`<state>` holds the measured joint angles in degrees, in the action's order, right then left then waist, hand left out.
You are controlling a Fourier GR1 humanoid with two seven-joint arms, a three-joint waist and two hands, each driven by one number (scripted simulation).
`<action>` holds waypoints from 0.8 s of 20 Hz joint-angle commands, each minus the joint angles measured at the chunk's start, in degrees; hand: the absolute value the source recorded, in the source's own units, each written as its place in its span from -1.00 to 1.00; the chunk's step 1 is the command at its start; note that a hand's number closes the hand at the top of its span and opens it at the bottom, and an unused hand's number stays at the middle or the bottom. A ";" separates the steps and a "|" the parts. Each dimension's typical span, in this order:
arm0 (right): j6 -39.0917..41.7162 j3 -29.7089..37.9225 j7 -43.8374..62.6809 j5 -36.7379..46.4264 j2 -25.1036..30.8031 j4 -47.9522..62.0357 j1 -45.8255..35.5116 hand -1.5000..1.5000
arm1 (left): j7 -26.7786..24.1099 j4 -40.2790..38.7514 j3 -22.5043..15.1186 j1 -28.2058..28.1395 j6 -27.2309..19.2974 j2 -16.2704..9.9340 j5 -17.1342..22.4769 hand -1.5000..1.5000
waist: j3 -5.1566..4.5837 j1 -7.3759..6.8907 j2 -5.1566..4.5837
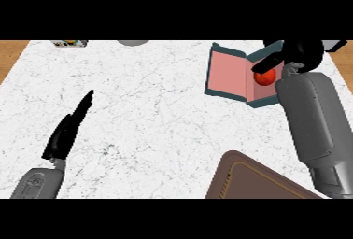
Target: Pick the tomato from the tray and place it in the cardboard box
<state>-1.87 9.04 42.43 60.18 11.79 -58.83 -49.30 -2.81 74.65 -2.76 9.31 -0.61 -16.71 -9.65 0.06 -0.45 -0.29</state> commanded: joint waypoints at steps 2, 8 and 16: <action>-13.44 5.87 -10.70 -6.26 0.27 -2.97 0.88 -1.00 | -1.84 -0.75 -0.99 -1.50 -1.21 1.75 -1.01 0.00 | 0.06 -0.15 -0.15; -21.55 11.12 -13.72 -13.91 -3.96 -3.98 3.57 -1.00 | 0.10 0.86 -1.31 -0.76 -1.05 2.16 -1.62 0.00 | 0.00 0.35 0.25; -29.23 18.70 -30.47 -26.36 -1.02 -7.12 11.53 -1.00 | 2.89 6.15 -0.02 -2.47 0.85 0.21 -0.92 0.00 | 0.03 0.23 0.29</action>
<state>-28.47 24.81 19.65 39.47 9.78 -64.24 -42.25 -1.42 77.91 -2.85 7.42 -0.32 -16.15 -10.57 0.06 -0.33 -0.08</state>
